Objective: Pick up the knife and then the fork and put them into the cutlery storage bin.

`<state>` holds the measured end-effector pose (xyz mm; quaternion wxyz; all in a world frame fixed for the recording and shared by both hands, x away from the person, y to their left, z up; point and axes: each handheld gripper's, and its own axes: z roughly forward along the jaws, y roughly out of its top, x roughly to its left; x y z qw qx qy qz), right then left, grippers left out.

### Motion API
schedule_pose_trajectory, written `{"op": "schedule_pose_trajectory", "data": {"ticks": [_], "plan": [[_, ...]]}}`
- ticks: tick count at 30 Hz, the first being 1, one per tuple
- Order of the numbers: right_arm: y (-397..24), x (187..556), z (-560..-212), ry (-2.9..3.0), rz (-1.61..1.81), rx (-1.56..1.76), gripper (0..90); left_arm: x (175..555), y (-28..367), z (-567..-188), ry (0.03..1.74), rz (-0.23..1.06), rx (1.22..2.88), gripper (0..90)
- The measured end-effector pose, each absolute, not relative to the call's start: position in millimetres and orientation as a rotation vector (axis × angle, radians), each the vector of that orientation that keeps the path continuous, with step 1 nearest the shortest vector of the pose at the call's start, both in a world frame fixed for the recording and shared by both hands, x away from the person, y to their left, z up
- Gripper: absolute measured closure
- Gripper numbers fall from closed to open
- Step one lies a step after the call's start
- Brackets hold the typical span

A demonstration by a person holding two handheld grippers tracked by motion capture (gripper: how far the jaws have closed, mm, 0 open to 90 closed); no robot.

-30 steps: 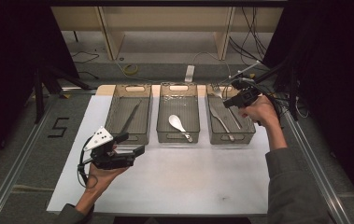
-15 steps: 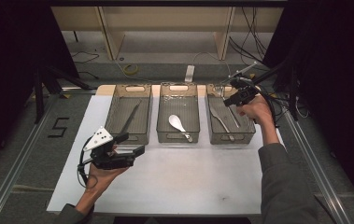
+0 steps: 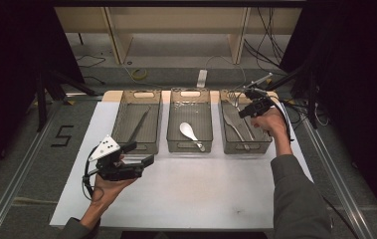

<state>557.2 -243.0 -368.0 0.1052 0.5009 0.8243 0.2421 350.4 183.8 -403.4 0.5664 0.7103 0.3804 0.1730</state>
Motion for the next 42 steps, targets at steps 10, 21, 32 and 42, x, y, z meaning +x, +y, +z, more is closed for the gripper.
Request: {"op": "schedule_pose_trajectory", "data": {"ticks": [10, 21, 32, 42], "plan": [[-243, 557, -386, 2.440, 0.697, 1.504, 85.6, 350, 184, -403, 0.896, 0.405, 1.666, 16.0], [-243, 556, -395, 2.447, 0.664, 1.548, 85.2, 351, 184, -403, 0.894, 0.405, 1.671, 16.0], [-245, 554, -389, 2.424, 0.678, 1.586, 57.1, 351, 183, -404, 0.895, 0.404, 1.673, 16.0], [-234, 527, -362, 2.426, 0.854, 1.446, 44.2, 352, 184, -404, 0.906, 0.378, 1.658, 16.0]]}}
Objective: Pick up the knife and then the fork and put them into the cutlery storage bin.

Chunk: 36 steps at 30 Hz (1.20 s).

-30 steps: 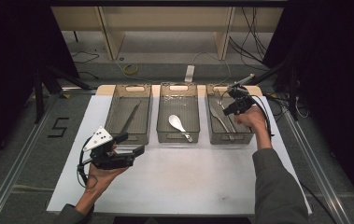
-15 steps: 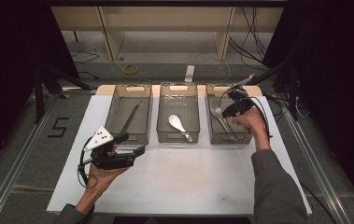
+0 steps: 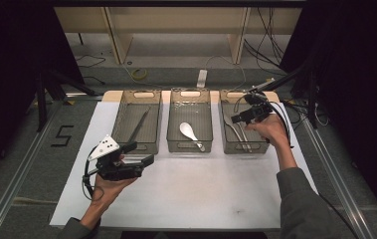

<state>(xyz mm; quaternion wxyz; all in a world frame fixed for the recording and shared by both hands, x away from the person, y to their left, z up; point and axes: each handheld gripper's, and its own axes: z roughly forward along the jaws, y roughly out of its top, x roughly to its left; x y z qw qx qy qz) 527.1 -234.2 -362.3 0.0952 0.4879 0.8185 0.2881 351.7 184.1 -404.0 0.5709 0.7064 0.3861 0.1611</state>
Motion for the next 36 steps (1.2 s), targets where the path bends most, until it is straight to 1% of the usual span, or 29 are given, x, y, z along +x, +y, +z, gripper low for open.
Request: {"op": "schedule_pose_trajectory", "data": {"ticks": [5, 11, 25, 30, 36], "plan": [[-220, 508, -353, 2.430, 0.923, 1.358, 39.6, 352, 184, -404, 0.903, 0.362, 1.654, 16.0], [-210, 491, -351, 2.431, 0.977, 1.291, 36.6, 353, 185, -404, 0.903, 0.357, 1.656, 16.0], [-204, 459, -357, 2.363, 1.142, 1.231, 32.6, 353, 184, -405, 0.898, 0.341, 1.670, 16.0], [-202, 451, -362, 2.339, 1.196, 1.213, 32.5, 354, 185, -406, 0.905, 0.338, 1.671, 16.0], [-200, 444, -370, 2.334, 1.231, 1.193, 30.3, 355, 184, -406, 0.907, 0.331, 1.672, 16.0]]}}
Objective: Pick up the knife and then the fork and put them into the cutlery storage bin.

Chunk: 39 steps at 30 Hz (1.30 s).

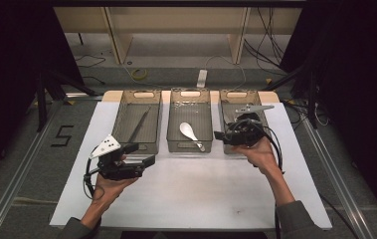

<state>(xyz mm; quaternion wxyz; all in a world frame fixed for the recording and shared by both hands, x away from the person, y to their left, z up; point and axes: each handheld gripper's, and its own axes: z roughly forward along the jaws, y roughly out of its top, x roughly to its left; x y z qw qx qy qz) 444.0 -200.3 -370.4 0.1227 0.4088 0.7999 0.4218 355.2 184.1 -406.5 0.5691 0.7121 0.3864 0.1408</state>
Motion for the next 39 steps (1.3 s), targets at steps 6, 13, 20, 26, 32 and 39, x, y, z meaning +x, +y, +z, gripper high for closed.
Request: {"op": "schedule_pose_trajectory", "data": {"ticks": [6, 13, 20, 26, 32, 39], "plan": [[-202, 434, -371, 2.304, 1.295, 1.168, 29.5, 355, 183, -407, 0.906, 0.321, 1.676, 16.0], [-207, 422, -381, 2.299, 1.366, 1.149, 28.4, 355, 181, -408, 0.903, 0.307, 1.689, 16.0], [-209, 410, -388, 2.291, 1.414, 1.114, 26.5, 355, 180, -409, 0.883, 0.286, 1.719, 16.0], [-210, 399, -394, 2.297, 1.420, 1.108, 26.0, 354, 179, -410, 0.872, 0.273, 1.737, 16.0], [-213, 390, -398, 2.272, 1.444, 1.095, 25.8, 353, 180, -410, 0.868, 0.268, 1.736, 16.0], [-221, 374, -401, 2.229, 1.477, 1.078, 25.6, 352, 181, -409, 0.857, 0.256, 1.734, 16.0]]}}
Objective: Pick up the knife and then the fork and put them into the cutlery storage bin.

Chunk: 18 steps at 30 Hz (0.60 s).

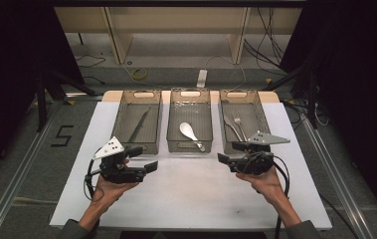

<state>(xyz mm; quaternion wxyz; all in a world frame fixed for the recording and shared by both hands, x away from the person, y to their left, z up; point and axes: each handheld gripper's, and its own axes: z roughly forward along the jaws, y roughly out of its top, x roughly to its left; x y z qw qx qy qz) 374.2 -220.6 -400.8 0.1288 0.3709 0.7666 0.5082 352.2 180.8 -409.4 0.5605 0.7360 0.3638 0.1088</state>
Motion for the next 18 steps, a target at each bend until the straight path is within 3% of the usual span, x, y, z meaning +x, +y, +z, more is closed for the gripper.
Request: {"op": "schedule_pose_trajectory", "data": {"ticks": [18], "plan": [[-236, 340, -413, 2.179, 1.521, 1.049, 21.9, 352, 182, -409, 0.850, 0.238, 1.726, 15.9]]}}
